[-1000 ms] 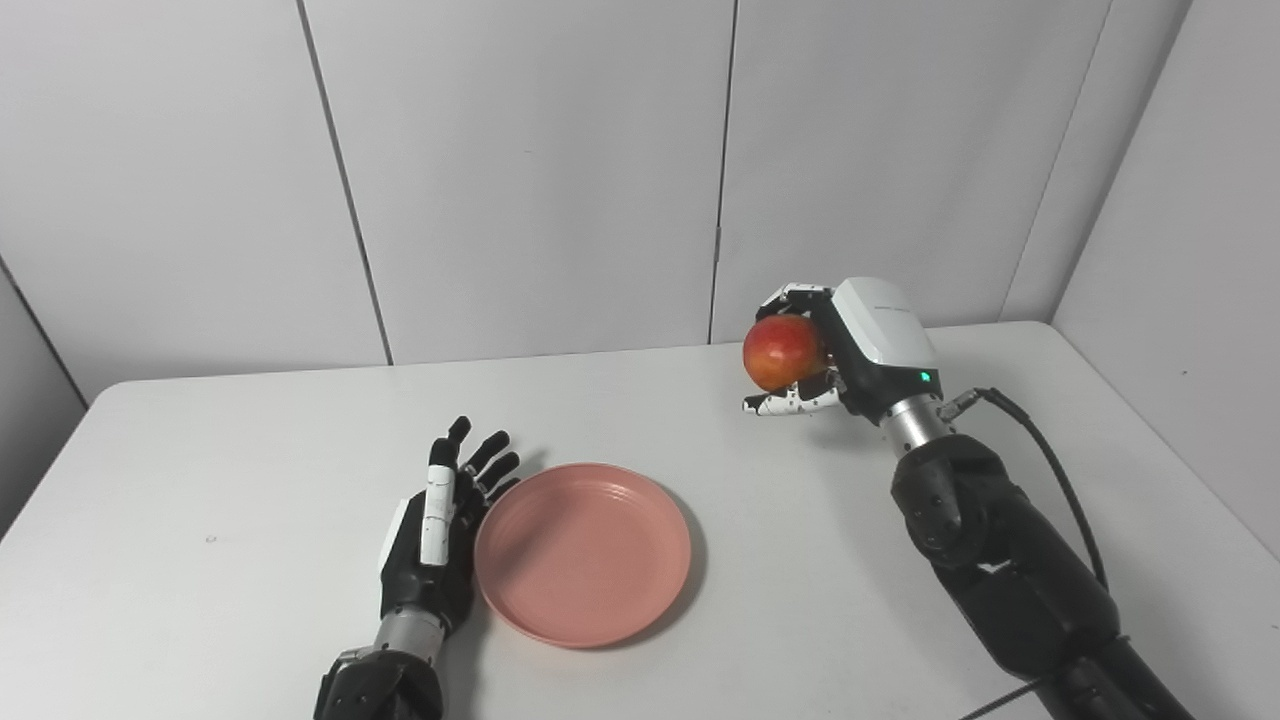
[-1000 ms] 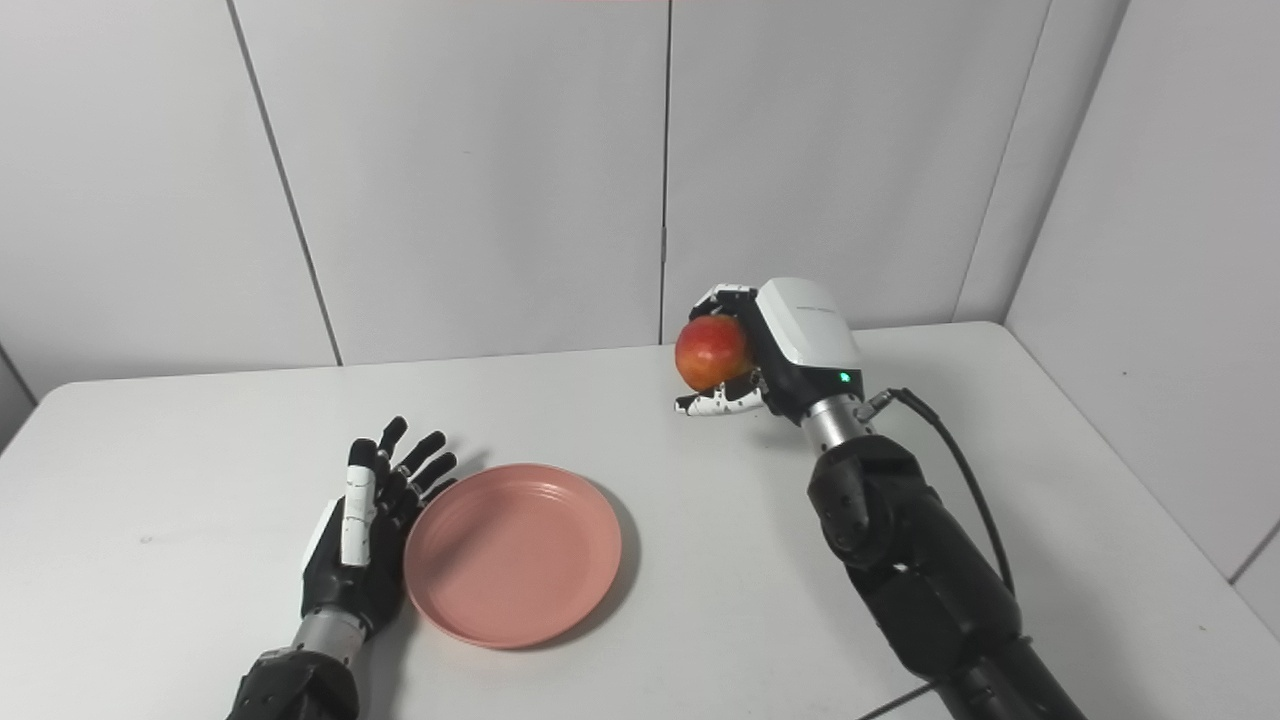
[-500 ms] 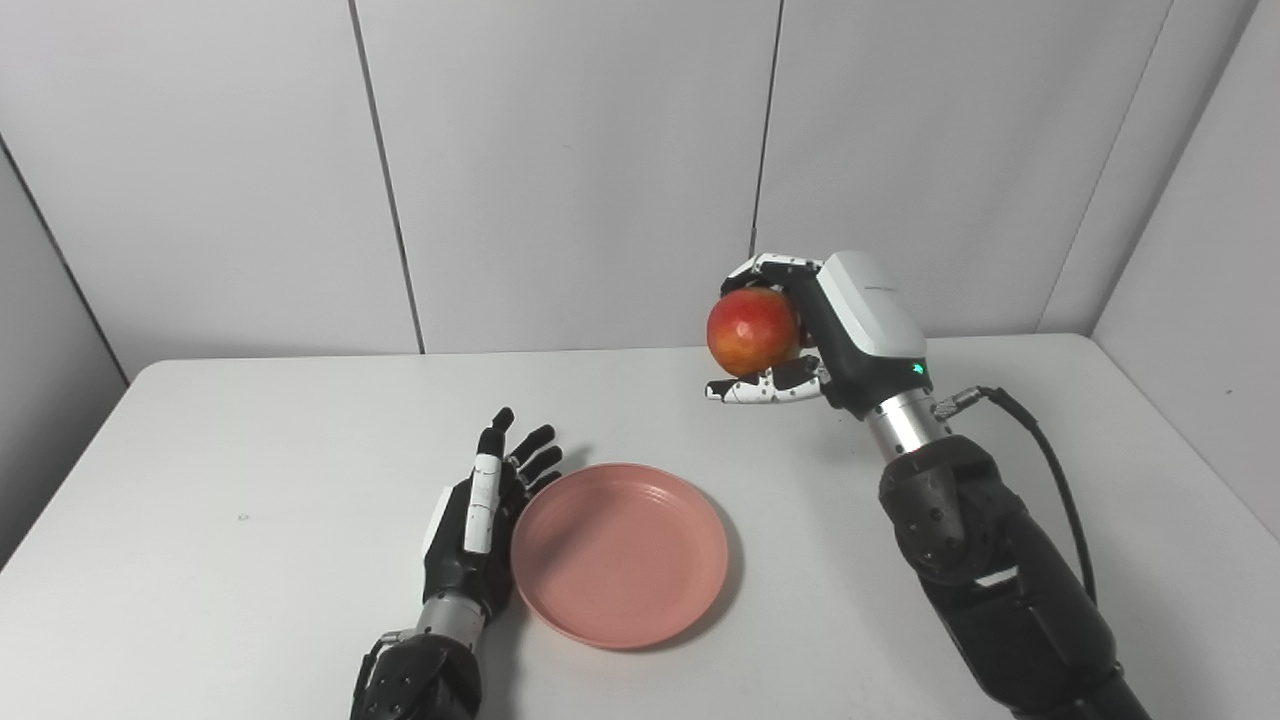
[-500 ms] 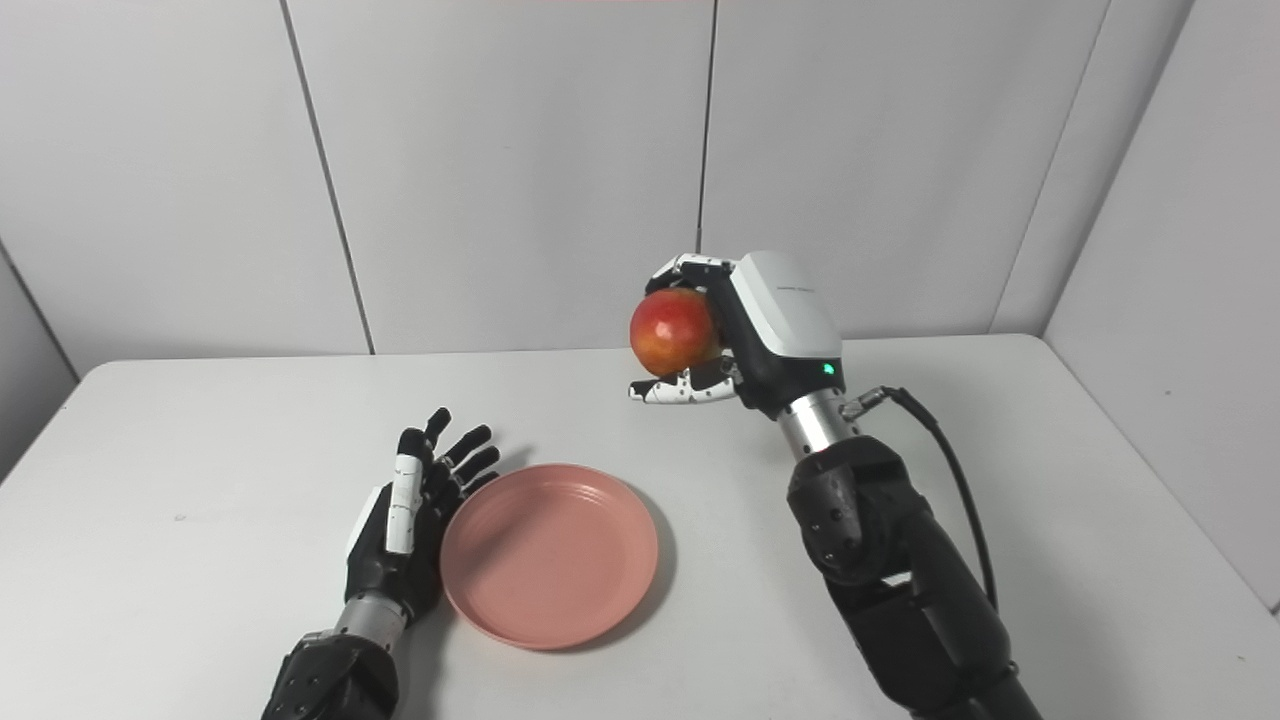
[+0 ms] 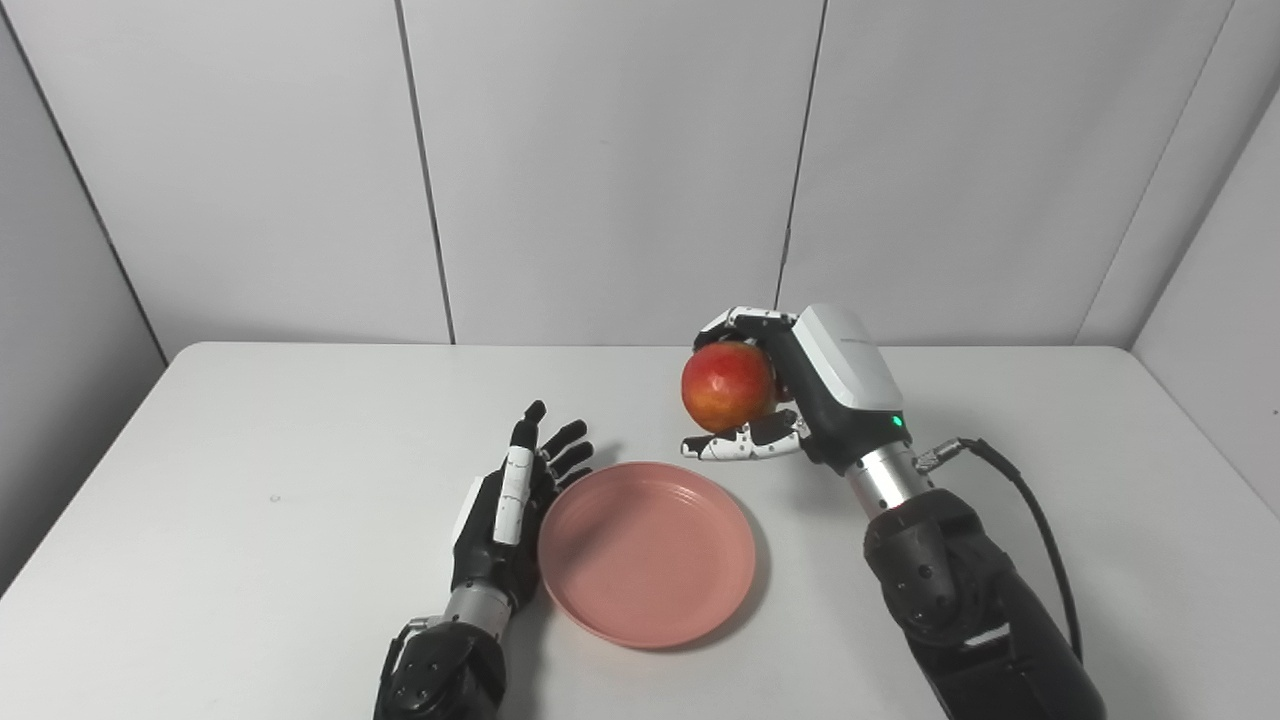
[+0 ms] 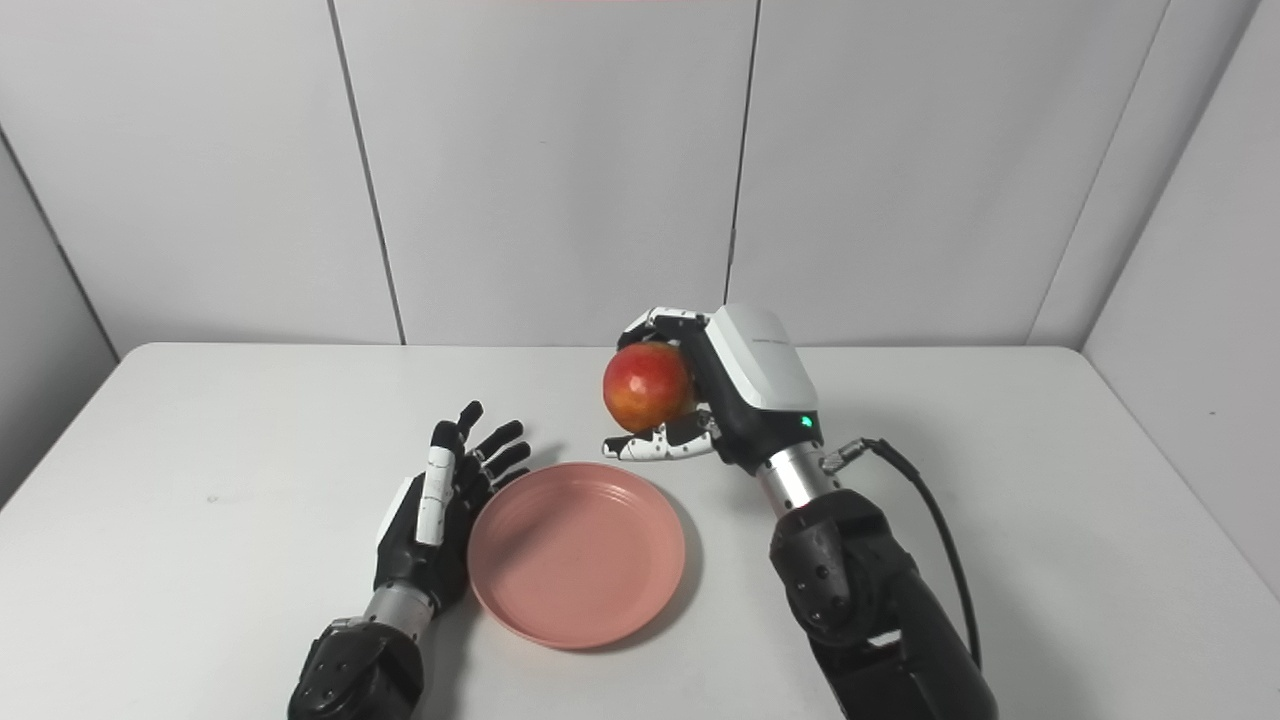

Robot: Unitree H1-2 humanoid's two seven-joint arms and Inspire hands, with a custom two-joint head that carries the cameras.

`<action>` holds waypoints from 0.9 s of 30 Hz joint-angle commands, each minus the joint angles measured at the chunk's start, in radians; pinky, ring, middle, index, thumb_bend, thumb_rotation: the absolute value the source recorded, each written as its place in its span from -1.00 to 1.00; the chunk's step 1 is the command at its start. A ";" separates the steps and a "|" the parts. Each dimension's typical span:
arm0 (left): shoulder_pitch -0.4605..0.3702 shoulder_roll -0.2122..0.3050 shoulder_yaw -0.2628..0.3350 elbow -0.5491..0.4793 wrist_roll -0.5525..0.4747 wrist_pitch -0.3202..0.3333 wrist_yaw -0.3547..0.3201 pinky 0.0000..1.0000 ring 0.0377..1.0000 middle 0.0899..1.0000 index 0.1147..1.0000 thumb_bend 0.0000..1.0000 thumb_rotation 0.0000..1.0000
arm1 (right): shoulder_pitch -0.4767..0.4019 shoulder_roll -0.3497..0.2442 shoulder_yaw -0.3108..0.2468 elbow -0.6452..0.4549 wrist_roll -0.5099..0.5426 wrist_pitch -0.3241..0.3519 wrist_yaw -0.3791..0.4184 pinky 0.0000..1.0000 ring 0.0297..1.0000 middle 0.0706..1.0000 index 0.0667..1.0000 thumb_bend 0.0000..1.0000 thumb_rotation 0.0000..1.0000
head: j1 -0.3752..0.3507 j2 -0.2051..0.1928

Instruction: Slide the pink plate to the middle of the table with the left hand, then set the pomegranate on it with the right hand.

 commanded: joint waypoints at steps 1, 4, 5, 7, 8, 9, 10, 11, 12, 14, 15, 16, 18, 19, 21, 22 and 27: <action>0.006 -0.008 -0.004 0.008 -0.001 0.022 0.005 0.70 0.72 0.72 0.97 0.84 0.78 | -0.026 0.011 0.002 -0.039 0.009 -0.059 -0.007 -0.53 -0.42 -0.20 -0.02 0.05 -0.98 | 0.002 0.000; 0.006 -0.008 -0.004 0.004 -0.004 0.031 0.003 0.67 0.70 0.72 0.98 0.85 0.78 | -0.015 0.019 0.010 -0.036 0.006 -0.063 -0.006 -0.55 -0.44 -0.21 -0.01 0.05 -0.98 | 0.001 0.003; 0.005 -0.007 -0.004 0.004 -0.004 0.032 0.003 0.66 0.70 0.72 0.98 0.85 0.78 | -0.010 0.023 0.014 -0.034 0.003 -0.067 -0.007 -0.55 -0.44 -0.21 -0.01 0.05 -0.98 | 0.001 0.005; 0.004 -0.006 -0.004 0.004 -0.004 0.032 0.002 0.67 0.70 0.72 0.97 0.85 0.79 | -0.005 0.027 0.019 -0.028 -0.001 -0.073 -0.007 -0.53 -0.41 -0.20 -0.01 0.05 -0.98 | 0.000 0.005; 0.004 -0.006 -0.004 0.004 -0.005 0.032 0.001 0.68 0.70 0.72 0.98 0.84 0.80 | -0.001 0.029 0.022 -0.025 -0.003 -0.076 -0.009 -0.52 -0.39 -0.19 -0.01 0.05 -0.98 | 0.000 0.005; 0.004 -0.006 -0.004 0.005 -0.005 0.031 0.000 0.69 0.70 0.72 0.98 0.84 0.80 | 0.002 0.032 0.025 -0.021 -0.006 -0.077 -0.009 -0.51 -0.38 -0.19 -0.01 0.05 -0.98 | -0.001 0.006; 0.004 -0.006 -0.003 0.005 -0.006 0.031 0.000 0.69 0.70 0.72 0.98 0.84 0.80 | 0.005 0.034 0.029 -0.017 -0.010 -0.077 -0.010 -0.50 -0.36 -0.19 -0.01 0.05 -0.98 | -0.001 0.006; 0.004 -0.006 -0.003 0.006 -0.005 0.029 0.001 0.69 0.70 0.71 0.98 0.84 0.80 | 0.009 0.036 0.033 -0.014 -0.014 -0.076 -0.010 -0.49 -0.36 -0.19 -0.01 0.05 -0.98 | -0.001 0.006; 0.004 -0.006 -0.004 0.007 -0.004 0.027 0.001 0.68 0.70 0.71 0.98 0.84 0.80 | 0.014 0.037 0.038 -0.008 -0.019 -0.077 -0.012 -0.49 -0.35 -0.19 -0.01 0.05 -0.98 | -0.001 0.006; 0.003 -0.006 -0.005 0.008 -0.002 0.027 0.002 0.67 0.70 0.70 0.97 0.83 0.81 | 0.021 0.038 0.046 0.004 -0.026 -0.079 -0.014 -0.49 -0.34 -0.19 -0.01 0.05 -0.98 | -0.003 0.008; 0.002 -0.006 -0.005 0.008 -0.002 0.028 0.002 0.69 0.70 0.70 0.97 0.83 0.81 | 0.025 0.039 0.050 0.012 -0.028 -0.080 -0.016 -0.49 -0.34 -0.19 -0.01 0.05 -0.98 | -0.003 0.008; 0.002 -0.006 -0.004 0.007 -0.004 0.029 0.001 0.70 0.70 0.70 0.97 0.83 0.81 | 0.029 0.041 0.054 0.021 -0.030 -0.081 -0.019 -0.50 -0.35 -0.19 -0.02 0.05 -0.99 | -0.003 0.008; 0.002 -0.006 -0.004 0.009 -0.006 0.028 -0.001 0.73 0.72 0.71 0.97 0.82 0.81 | 0.035 0.043 0.061 0.037 -0.032 -0.089 -0.023 -0.53 -0.39 -0.21 -0.01 0.05 -0.99 | -0.006 0.009; 0.000 -0.006 -0.003 0.013 -0.007 0.028 -0.001 0.73 0.72 0.71 0.97 0.82 0.81 | 0.037 0.043 0.067 0.052 -0.034 -0.095 -0.023 -0.53 -0.39 -0.21 -0.01 0.05 -0.99 | -0.017 0.006; -0.005 -0.006 -0.003 0.019 -0.006 0.031 0.000 0.75 0.74 0.73 0.98 0.83 0.81 | 0.036 0.039 0.081 0.075 -0.050 -0.098 -0.019 -0.51 -0.36 -0.20 -0.01 0.05 -0.99 | -0.024 0.005; -0.007 -0.007 -0.003 0.021 -0.005 0.032 0.002 0.75 0.74 0.73 0.98 0.83 0.81 | 0.035 0.038 0.089 0.088 -0.061 -0.098 -0.019 -0.49 -0.34 -0.19 -0.01 0.05 -0.99 | -0.024 0.005; -0.028 -0.011 0.002 0.049 -0.009 0.027 0.003 0.71 0.72 0.70 0.97 0.83 0.80 | 0.016 0.036 0.110 0.154 -0.094 -0.087 -0.006 -0.41 -0.25 -0.15 -0.05 0.06 -0.99 | -0.041 0.003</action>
